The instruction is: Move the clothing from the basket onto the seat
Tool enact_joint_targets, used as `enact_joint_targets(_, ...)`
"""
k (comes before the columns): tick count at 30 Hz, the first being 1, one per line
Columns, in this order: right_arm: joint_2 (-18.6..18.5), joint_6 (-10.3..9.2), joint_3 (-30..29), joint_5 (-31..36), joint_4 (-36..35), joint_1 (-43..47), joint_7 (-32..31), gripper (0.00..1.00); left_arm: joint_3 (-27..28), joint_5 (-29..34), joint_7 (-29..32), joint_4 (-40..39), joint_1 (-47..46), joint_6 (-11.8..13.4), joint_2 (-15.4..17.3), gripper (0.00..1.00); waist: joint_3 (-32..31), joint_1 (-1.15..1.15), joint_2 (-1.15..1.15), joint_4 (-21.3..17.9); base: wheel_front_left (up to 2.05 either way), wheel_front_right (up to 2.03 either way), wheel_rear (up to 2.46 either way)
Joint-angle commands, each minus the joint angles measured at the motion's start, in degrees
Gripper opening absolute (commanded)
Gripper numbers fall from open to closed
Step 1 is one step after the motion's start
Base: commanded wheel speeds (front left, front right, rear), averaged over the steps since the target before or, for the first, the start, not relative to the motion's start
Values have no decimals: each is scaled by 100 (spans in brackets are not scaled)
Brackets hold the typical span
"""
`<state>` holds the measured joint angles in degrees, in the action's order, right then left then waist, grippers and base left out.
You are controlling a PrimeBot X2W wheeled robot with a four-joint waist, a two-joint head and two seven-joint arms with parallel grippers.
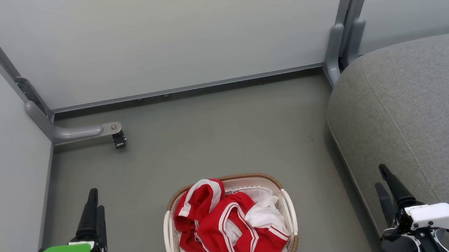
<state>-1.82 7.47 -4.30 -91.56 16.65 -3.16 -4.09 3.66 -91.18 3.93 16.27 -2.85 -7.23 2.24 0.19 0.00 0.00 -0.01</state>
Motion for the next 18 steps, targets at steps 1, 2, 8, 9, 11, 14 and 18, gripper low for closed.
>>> enact_joint_targets(1, -43, 1, 52, 69, -125, -46, 70, 100, -40, 117, -62, -147, -20, -8, 20, 100, 0, 0, 0, 0, 0, 0, 0)
enact_joint_targets(2, -44, 1, 71, 87, -135, -39, 100, 100, -60, 152, -91, -161, -8, -8, 21, 100, -1, 0, 0, 0, 0, 0, 0)
enact_joint_targets(8, -51, 2, 137, 248, -174, 7, 255, 100, -123, 362, -245, -258, 46, -10, 26, 100, -4, 0, 0, -1, 0, 0, 0)
enact_joint_targets(9, -53, 2, 135, 288, -178, 10, 278, 100, -129, 413, -267, -276, 50, -11, 27, 100, -5, 0, 0, -1, 0, 0, 0)
enact_joint_targets(11, -55, 2, 126, 393, -189, 16, 326, 100, -139, 536, -316, -320, 61, -9, 28, 100, -6, 0, 0, -1, 0, 0, 0)
enact_joint_targets(14, -58, 2, 95, 627, -203, 19, 399, 100, -156, 799, -388, -404, 80, 2, 30, 100, -8, 0, 0, -1, 0, 0, 0)
enact_joint_targets(18, -62, 2, 73, 993, -238, 22, 490, 100, -194, 1177, -479, -545, 108, 35, 34, 100, -10, 0, 0, 1, 0, 0, 0)
